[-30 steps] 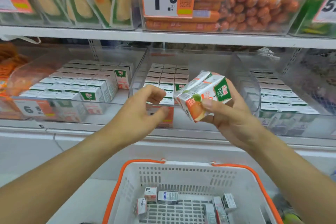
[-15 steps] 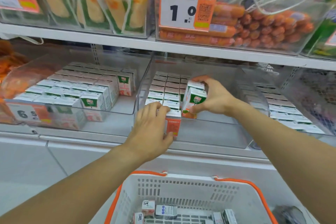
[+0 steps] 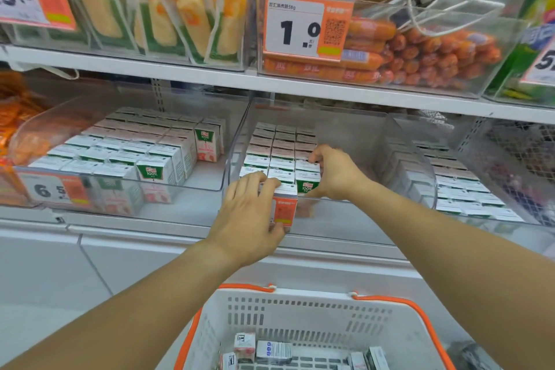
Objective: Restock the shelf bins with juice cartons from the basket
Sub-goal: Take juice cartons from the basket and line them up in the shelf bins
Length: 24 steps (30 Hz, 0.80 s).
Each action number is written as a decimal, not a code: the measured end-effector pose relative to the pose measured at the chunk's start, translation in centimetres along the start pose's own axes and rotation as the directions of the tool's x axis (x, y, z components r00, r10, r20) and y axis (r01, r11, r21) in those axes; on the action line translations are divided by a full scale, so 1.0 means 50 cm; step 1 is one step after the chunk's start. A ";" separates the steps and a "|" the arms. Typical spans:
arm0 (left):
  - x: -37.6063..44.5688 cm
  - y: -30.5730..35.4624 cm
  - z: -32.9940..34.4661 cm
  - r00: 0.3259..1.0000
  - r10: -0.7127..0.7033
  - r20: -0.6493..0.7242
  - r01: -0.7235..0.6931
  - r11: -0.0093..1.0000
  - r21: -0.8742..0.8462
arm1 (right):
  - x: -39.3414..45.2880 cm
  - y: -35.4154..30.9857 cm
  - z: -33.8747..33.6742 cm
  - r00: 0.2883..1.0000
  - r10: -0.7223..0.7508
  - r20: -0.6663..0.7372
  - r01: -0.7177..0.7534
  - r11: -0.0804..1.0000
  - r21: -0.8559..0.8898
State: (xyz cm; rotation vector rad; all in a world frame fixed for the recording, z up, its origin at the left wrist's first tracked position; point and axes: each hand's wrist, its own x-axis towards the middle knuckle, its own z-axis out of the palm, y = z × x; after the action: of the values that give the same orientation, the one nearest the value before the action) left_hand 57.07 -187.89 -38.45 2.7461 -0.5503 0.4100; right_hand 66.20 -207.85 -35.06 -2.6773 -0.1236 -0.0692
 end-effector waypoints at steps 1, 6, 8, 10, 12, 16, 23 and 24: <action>0.000 0.000 0.000 1.000 0.001 -0.001 -0.001 1.000 0.002 | -0.002 -0.001 -0.010 1.000 0.010 0.025 -0.010 1.000 0.008; 0.000 -0.002 0.000 1.000 0.011 0.026 -0.011 1.000 0.005 | -0.055 -0.006 -0.075 0.999 0.006 0.036 -0.010 0.994 0.112; -0.001 0.006 -0.008 0.999 0.016 -0.033 -0.018 0.999 -0.049 | -0.110 -0.001 -0.096 0.989 -0.038 -0.141 0.065 0.978 0.196; -0.003 0.031 -0.023 0.982 0.087 -0.170 -0.108 0.987 -0.123 | -0.190 0.006 -0.106 0.946 -0.042 -0.321 0.140 0.947 0.290; -0.010 0.070 -0.030 0.933 0.193 -0.304 -0.260 0.946 -0.195 | -0.271 0.034 -0.090 0.922 -0.016 -0.387 0.171 0.913 0.369; -0.043 0.152 0.033 0.968 0.246 0.057 -0.197 0.876 -0.440 | -0.381 0.166 0.014 0.994 0.101 -0.051 -0.068 0.894 0.443; -0.064 0.200 0.276 0.653 0.196 0.731 0.013 0.963 -0.270 | -0.417 0.362 0.170 0.835 0.349 0.425 -0.401 0.915 0.035; -0.071 0.205 0.321 0.644 0.158 0.749 0.076 0.961 -0.267 | -0.420 0.383 0.195 0.822 0.367 0.436 -0.418 0.908 0.024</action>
State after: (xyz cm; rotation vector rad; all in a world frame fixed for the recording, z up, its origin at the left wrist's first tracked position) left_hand 53.14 -201.40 -51.77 2.5140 -0.7853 -0.8409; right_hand 47.50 -222.19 -53.70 -2.4982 0.2875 0.6348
